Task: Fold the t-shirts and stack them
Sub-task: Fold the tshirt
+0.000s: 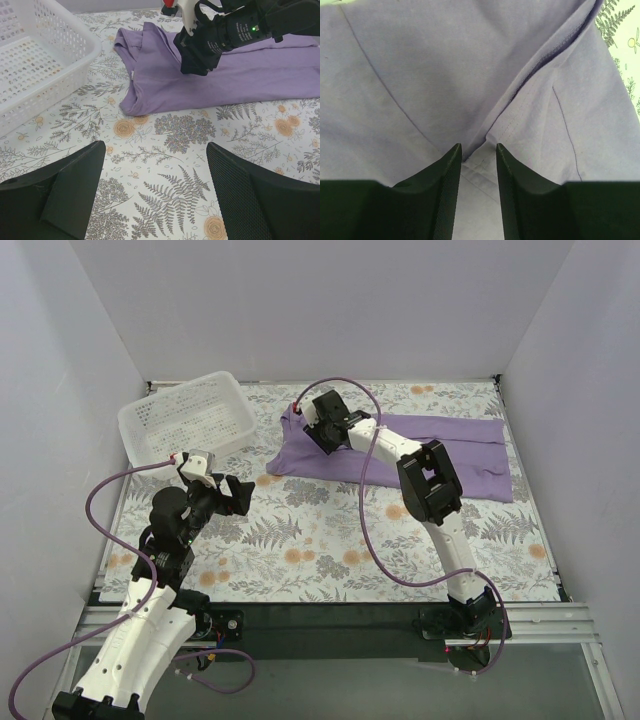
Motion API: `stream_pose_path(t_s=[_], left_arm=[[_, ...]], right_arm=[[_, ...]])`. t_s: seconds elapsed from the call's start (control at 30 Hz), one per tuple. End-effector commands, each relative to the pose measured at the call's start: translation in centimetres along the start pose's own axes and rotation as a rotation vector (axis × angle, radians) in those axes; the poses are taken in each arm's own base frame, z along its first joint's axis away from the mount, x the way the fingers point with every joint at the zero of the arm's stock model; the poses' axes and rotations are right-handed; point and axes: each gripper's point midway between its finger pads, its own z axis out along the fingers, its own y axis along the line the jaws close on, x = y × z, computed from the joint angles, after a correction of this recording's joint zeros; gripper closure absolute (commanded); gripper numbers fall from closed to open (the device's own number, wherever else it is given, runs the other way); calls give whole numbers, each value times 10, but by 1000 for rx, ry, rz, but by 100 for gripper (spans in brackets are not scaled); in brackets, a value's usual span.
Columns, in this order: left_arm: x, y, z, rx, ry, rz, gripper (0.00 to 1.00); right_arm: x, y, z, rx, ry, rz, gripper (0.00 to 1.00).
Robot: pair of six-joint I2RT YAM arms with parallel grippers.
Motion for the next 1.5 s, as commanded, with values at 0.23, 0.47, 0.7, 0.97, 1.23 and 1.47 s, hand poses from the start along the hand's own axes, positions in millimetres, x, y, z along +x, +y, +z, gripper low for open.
stream_pose_path(t_s=[0.23,0.47,0.7,0.97,1.23,1.47], left_arm=[[-5,-3,-1,15,-22,17,19],[-4,-3,-1,19,-18,16,19],[-5,-3,-1,18,-20,18,19],[-4,-4,-1,25,-16,18,18],[-2,-4,1,26,-10,10,19],[1,-6,1,32,-2,0,18]], right_arm=[[-14,-18,1,74,-36,4,72],[-27,-41,-21,114,-76,15,89],[-20,-75,-32,161,-78,55,95],[-9,-140,-37,284,-76,98,93],[6,-166,-54,318,-61,108,25],[15,-113,-95,-6,-135,-128,2]])
